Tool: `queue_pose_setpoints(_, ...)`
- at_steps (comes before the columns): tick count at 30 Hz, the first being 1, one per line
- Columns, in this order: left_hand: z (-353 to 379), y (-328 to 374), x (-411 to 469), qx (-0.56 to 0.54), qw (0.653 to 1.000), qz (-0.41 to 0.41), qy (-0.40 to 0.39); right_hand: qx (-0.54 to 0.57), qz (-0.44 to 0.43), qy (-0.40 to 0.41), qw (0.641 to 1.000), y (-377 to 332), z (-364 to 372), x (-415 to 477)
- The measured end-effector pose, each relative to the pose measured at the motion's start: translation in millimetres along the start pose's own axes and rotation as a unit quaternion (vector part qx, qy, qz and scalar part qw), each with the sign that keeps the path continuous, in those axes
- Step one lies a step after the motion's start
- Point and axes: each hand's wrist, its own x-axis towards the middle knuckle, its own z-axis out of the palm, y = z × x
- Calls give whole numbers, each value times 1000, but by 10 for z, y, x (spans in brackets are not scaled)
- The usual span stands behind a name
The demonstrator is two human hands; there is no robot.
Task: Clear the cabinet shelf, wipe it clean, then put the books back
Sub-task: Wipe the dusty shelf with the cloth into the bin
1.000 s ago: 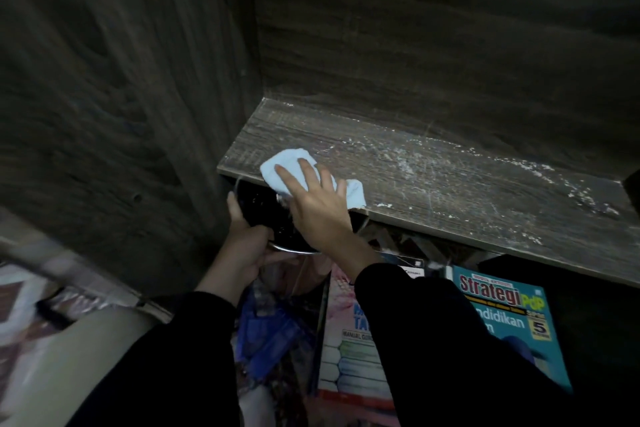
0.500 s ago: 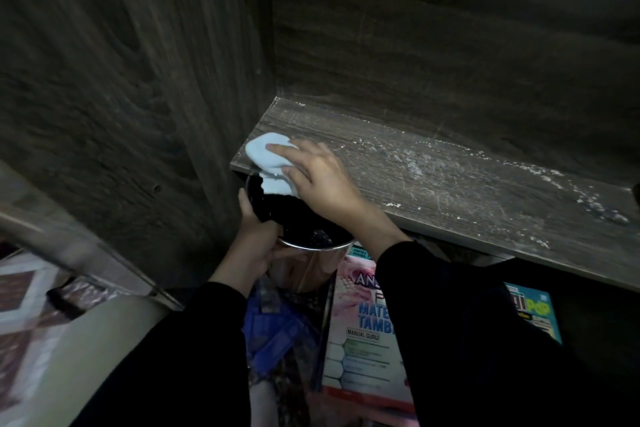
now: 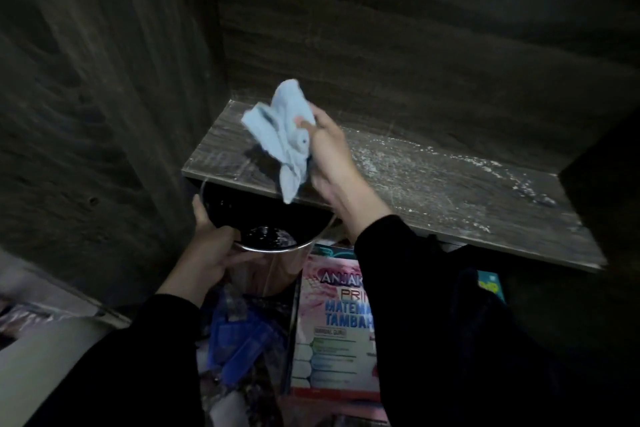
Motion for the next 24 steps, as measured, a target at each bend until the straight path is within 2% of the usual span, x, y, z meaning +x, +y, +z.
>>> queue_pose_setpoints(2, -2, -8, 22, -5, 1000, 5, -6, 130, 59, 11, 990, -206, -245, 111)
queue_pose_setpoints(5, -5, -9, 38, -12, 1000, 5, -5, 118, 22, 92, 988, -419, -771, 220)
queue_pose_setpoints(10, -6, 0, 42, -16, 1000, 7, -15, -50, -7, 299, 953, -721, -1782, 73)
queue_pose_setpoints(13, -15, -10, 55, -11, 1000, 4, -18, -195, -57, 379, 903, -785, -2285, -56)
queue_pose_setpoints(16, -10, -10, 49, -12, 1000, 4, -22, -366, -79, 425, 824, -713, -2592, -262)
queue_pose_setpoints(18, 4, -4, 35, -12, 1000, 1, -20, -489, -40, 413, 768, -595, -2774, -350)
queue_pose_setpoints(19, 11, 1, 29, -11, 1000, 1, -18, -532, 2, 388, 752, -541, -2817, -378)
queue_pose_setpoints(22, 26, 17, 7, -8, 1000, 4, -16, -649, 108, 275, 702, -317, -2910, -354)
queue_pose_setpoints(24, 26, 19, 4, -10, 1000, 3, -18, -707, 117, 208, 666, -277, -2962, -308)
